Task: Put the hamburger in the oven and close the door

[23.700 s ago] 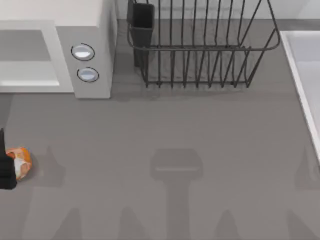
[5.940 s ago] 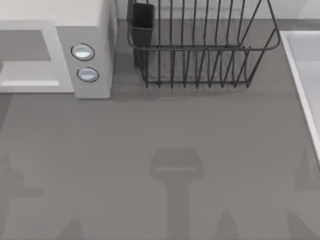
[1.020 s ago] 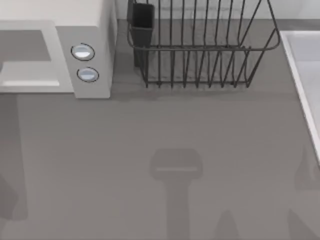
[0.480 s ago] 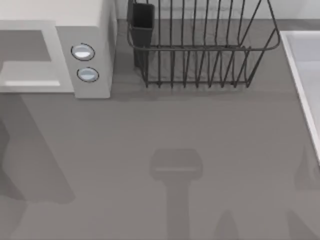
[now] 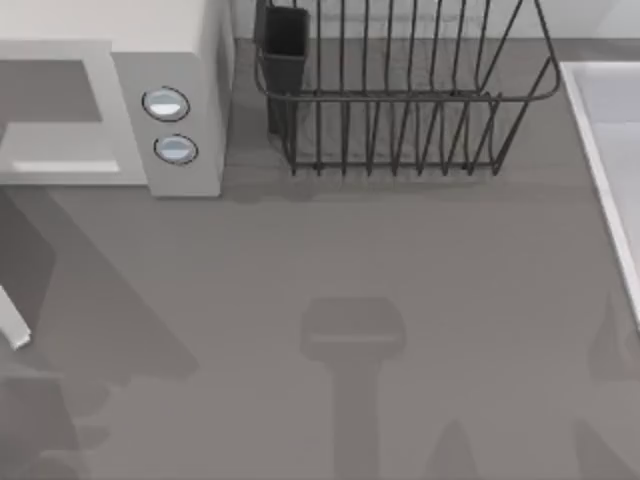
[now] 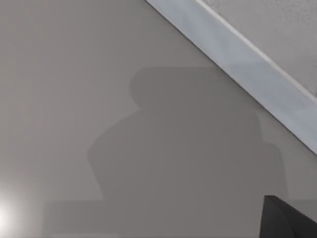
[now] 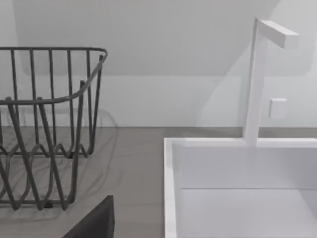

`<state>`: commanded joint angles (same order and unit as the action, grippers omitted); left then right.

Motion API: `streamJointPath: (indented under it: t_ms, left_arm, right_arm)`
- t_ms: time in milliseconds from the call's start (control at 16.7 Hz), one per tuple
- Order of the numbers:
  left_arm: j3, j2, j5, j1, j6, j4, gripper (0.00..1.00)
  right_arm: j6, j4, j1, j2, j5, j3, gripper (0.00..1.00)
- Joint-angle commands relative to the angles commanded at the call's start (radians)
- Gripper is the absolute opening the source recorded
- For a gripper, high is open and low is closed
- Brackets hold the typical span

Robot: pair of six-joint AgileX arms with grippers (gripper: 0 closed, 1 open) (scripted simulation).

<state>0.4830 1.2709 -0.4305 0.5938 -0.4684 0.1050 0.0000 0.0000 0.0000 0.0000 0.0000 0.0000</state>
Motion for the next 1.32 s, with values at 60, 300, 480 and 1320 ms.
streamJointPath:
  t_ms: [60,300,480,1320]
  left_arm:
    - [-0.013,-0.011,0.012,-0.011,0.012,-0.008,0.0]
    - [-0.013,-0.008,0.01,-0.01,0.015,-0.007,0.0]
    - [-0.023,-0.023,0.038,-0.049,0.046,-0.009,0.0]
    - [-0.142,-0.215,0.356,-0.521,0.407,-0.029,0.0]
  right_arm:
    - [0.0,0.0,0.0,0.0,0.0,0.0,1.0]
    - [0.0,0.0,0.0,0.0,0.0,0.0,1.0]
    - [0.0,0.0,0.0,0.0,0.0,0.0,1.0]
    - [0.0,0.0,0.0,0.0,0.0,0.0,1.0]
